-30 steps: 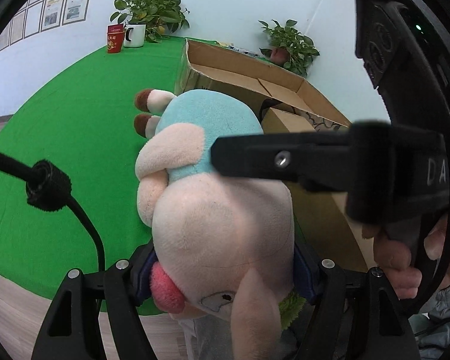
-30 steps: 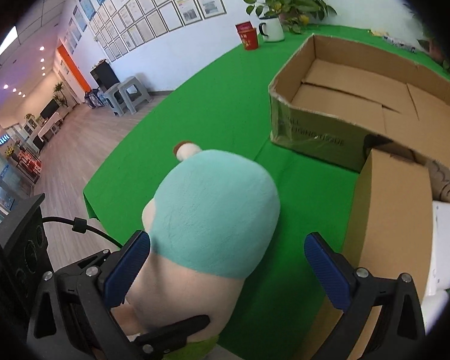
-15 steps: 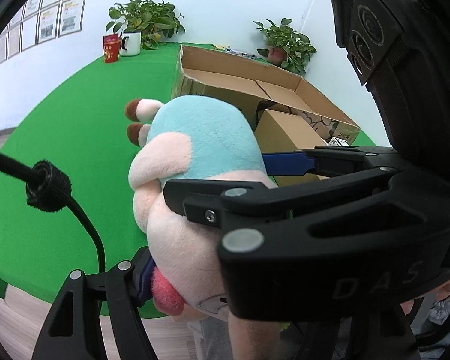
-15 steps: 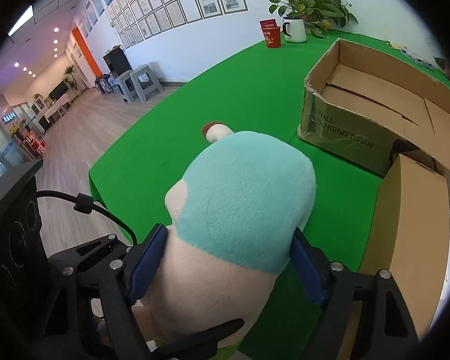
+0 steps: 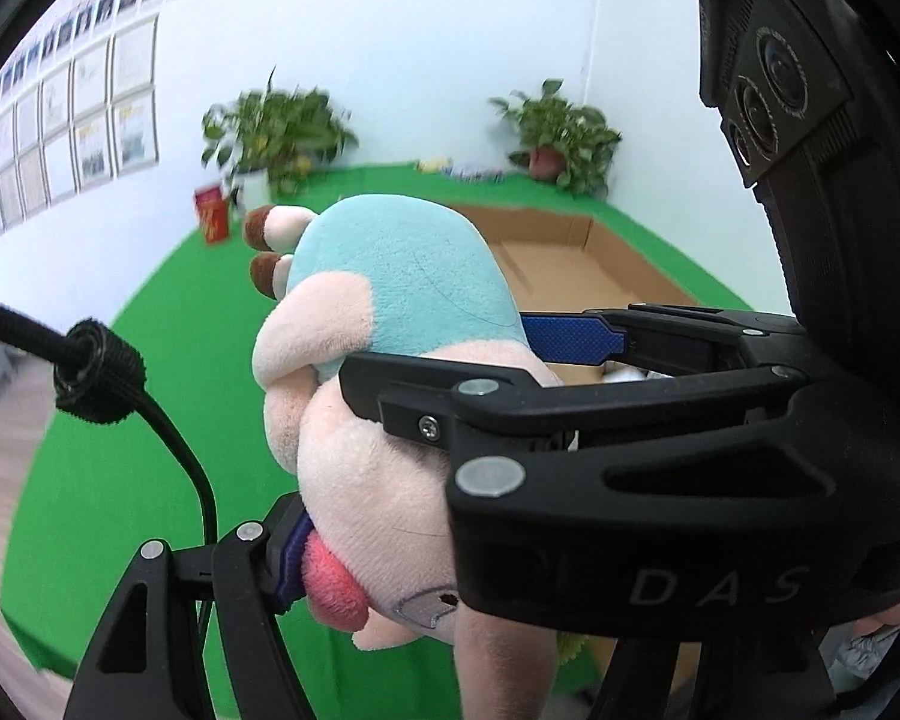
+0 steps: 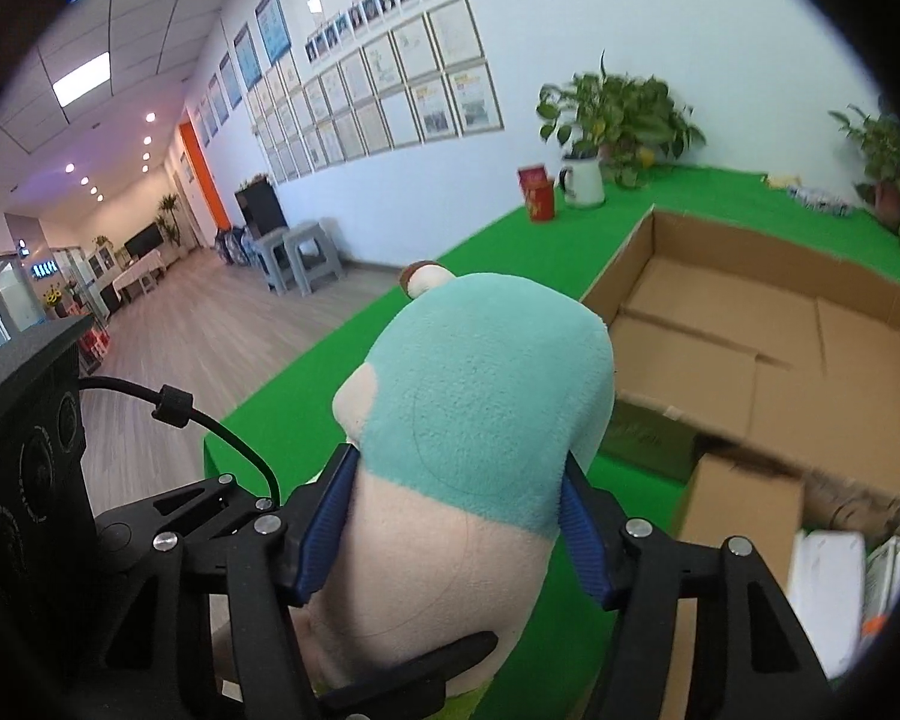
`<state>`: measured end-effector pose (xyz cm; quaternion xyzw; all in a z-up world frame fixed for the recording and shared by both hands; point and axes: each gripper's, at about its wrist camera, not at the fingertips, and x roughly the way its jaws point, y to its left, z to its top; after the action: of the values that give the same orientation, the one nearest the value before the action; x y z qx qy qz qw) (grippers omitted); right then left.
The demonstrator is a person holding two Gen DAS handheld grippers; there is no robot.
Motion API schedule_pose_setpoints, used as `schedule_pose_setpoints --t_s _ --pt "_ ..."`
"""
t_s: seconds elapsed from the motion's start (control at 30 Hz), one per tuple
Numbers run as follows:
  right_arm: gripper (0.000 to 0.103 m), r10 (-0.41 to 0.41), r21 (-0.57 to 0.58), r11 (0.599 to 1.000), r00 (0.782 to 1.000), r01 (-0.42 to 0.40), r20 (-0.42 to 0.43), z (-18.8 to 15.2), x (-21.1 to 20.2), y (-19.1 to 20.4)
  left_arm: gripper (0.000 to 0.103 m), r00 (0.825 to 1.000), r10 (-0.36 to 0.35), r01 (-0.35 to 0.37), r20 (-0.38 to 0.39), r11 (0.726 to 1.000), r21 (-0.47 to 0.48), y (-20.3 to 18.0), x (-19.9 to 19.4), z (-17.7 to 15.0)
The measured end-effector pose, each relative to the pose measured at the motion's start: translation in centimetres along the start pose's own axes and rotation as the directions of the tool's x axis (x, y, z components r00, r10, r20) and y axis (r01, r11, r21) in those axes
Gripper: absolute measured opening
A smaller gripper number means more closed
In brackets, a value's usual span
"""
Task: Organize objects
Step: 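Carry the pig with the left gripper while the right gripper grasps it too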
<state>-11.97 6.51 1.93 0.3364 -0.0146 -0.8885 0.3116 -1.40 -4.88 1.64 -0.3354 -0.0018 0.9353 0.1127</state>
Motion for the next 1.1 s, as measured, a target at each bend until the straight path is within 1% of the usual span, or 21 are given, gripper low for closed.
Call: schedule_pose_setpoints --t_s 0.1,0.2,0.3,0.5,0.67,0.87,0.9,0.93,1.0,1.1 --pt "0.061 -0.016 -0.007 1.0 0.998 0.017 0.063 1.6 -1.5 -0.9 0.068 0.999 -0.005 0.003 0.053 0.999 0.034 -1.8 0.0 3.0" --pt "0.06 -0.047 -0.016 0.999 0.99 0.049 0.13 3.0 -3.3 -2.2 0.068 0.995 -0.021 0.015 0.1 0.998 0.055 -3.6 0.2 5.6" --pt "0.06 -0.074 -0.003 0.997 0.981 0.075 0.179 4.4 -4.4 -3.5 0.068 0.992 -0.039 0.028 0.119 0.996 0.089 -4.9 0.9 7.9" --pt "0.059 -0.104 0.017 0.995 0.969 0.103 0.223 6.2 -4.5 -5.2 0.068 0.989 -0.061 0.042 0.135 0.989 0.139 -6.8 1.8 11.0" --pt "0.058 -0.125 0.015 0.992 0.963 0.125 0.237 6.9 -4.9 -5.5 0.068 0.988 -0.078 0.056 0.13 0.985 0.165 -7.0 2.5 12.6" --pt "0.058 -0.141 0.029 0.99 0.965 0.138 0.221 7.4 -3.5 -6.3 0.069 0.99 -0.09 0.074 0.107 0.987 0.146 -6.6 4.1 13.5" --pt "0.058 -0.141 0.027 0.99 0.966 0.138 0.215 7.5 -3.2 -6.4 0.069 0.991 -0.09 0.074 0.104 0.987 0.145 -6.4 4.5 13.7" --pt "0.058 -0.139 0.025 0.99 0.967 0.137 0.211 7.5 -2.9 -6.4 0.069 0.991 -0.09 0.075 0.101 0.987 0.144 -5.5 5.9 14.9" --pt "0.058 -0.136 0.022 0.991 0.97 0.134 0.202 7.9 -2.1 -6.6 0.069 0.991 -0.088 0.074 0.098 0.987 0.141 -5.4 6.4 15.1" --pt "0.058 -0.134 0.025 0.991 0.971 0.131 0.196 8.3 -1.3 -7.0 0.069 0.992 -0.085 0.073 0.091 0.989 0.13 -4.0 7.5 15.7"
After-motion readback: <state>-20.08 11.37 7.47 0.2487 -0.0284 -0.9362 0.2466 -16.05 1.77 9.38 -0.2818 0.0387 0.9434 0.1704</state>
